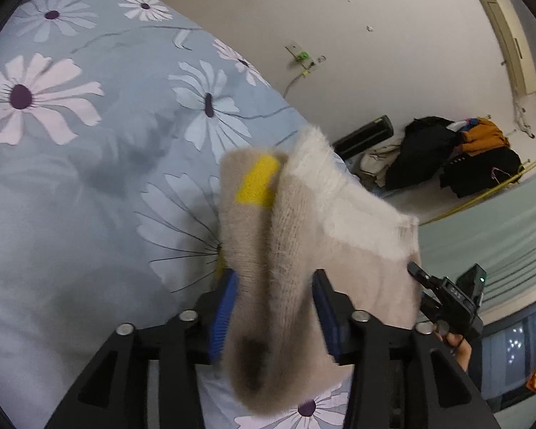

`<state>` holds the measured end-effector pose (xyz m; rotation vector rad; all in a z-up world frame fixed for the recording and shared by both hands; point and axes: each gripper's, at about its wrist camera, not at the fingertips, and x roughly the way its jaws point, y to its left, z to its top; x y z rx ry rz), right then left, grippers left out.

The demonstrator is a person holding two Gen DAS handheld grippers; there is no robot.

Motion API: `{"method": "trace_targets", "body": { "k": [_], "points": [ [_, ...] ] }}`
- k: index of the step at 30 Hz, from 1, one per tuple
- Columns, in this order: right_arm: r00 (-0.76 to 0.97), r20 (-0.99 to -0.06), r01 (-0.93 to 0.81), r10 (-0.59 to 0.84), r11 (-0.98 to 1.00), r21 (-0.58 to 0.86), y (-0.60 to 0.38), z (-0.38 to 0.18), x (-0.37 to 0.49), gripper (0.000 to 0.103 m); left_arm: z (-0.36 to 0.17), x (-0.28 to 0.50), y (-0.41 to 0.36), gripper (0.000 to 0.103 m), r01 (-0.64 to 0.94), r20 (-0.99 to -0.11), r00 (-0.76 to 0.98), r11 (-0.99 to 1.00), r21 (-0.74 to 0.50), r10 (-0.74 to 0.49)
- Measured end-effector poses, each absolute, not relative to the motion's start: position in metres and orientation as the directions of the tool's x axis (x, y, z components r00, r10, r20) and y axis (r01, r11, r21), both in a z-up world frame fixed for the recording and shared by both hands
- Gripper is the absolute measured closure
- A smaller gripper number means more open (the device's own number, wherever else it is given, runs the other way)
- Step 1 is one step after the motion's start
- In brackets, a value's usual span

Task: Fold clothes
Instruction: 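Lift the folded sweater bundle with both grippers, then carry the folded sweater onto the dark clothes stack with both grippers and release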

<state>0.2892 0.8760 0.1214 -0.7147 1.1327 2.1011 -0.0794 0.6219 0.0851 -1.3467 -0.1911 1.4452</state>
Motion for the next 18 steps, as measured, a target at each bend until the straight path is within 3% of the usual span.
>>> {"method": "trace_targets", "body": {
  "k": [7, 9, 13, 15, 18],
  "points": [
    [-0.563, -0.706, -0.800, 0.429, -0.497, 0.336, 0.853, 0.169, 0.279, 0.062, 0.129, -0.062, 0.615, 0.044, -0.711, -0.621, 0.164, -0.344, -0.613, 0.767],
    [-0.584, -0.697, -0.763, 0.417, -0.576, 0.295, 0.839, 0.177, 0.259, 0.062, 0.131, -0.044, 0.623, 0.044, -0.758, -0.634, 0.159, -0.318, -0.570, 0.757],
    [-0.575, -0.745, -0.692, 0.338, -0.687, 0.222, 0.822, 0.159, 0.220, 0.062, 0.120, -0.014, 0.641, 0.044, -0.824, -0.665, 0.152, -0.277, -0.494, 0.732],
    [-0.513, -0.771, -0.732, 0.376, -0.661, 0.166, 0.829, 0.143, 0.216, 0.062, 0.109, -0.007, 0.648, 0.044, -0.836, -0.689, 0.140, -0.288, -0.467, 0.711],
    [-0.494, -0.789, -0.770, 0.366, -0.606, 0.201, 0.848, 0.119, 0.224, 0.064, 0.095, -0.004, 0.655, 0.044, -0.836, -0.691, 0.150, -0.282, -0.470, 0.707]
  ]
}}
